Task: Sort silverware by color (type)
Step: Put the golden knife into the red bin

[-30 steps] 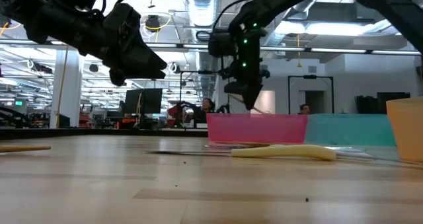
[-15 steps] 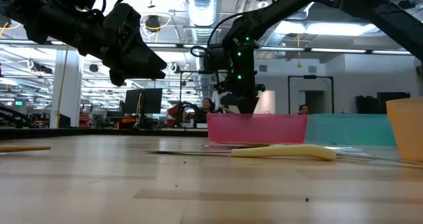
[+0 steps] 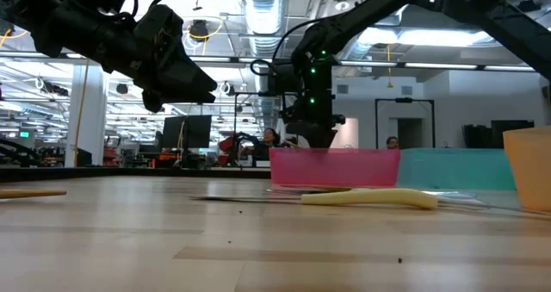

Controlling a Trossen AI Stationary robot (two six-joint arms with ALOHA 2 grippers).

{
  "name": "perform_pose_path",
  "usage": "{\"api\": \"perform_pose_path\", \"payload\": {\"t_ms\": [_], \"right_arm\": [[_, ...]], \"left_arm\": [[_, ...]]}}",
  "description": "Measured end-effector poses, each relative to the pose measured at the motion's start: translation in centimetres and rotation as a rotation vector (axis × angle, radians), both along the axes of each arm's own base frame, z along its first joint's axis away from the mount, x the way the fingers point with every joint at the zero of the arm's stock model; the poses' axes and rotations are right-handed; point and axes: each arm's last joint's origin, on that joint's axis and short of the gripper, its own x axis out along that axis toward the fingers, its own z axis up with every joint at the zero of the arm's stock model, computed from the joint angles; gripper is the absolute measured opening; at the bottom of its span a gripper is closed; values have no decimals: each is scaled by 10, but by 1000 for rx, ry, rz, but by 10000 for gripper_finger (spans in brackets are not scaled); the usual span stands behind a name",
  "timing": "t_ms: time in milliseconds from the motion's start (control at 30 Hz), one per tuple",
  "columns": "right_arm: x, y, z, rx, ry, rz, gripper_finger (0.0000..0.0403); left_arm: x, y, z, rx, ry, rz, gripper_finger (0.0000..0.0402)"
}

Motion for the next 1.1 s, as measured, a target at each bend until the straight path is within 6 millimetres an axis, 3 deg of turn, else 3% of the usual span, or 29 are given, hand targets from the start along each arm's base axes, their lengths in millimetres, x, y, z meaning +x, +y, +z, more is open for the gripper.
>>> {"api": "perform_pose_path", "payload": {"t_ms": [367, 700, 800, 933, 1100], "right_arm": [[2, 4, 0, 6, -3, 10, 74], [1, 5, 4, 50, -32, 9, 159], [-2, 11, 27, 24, -79, 30, 170], [-13, 26, 74, -20, -172, 54, 169], [-41, 65, 143, -64, -309, 87, 164]], "left_arm": [[-2, 0, -5, -9, 53, 6, 151], [-5, -1, -11, -23, 119, -37, 151], [-5, -2, -12, -30, 136, -96, 151], [-4, -5, -10, -28, 128, -202, 151], [-3, -15, -8, -44, 97, -290, 151]]}}
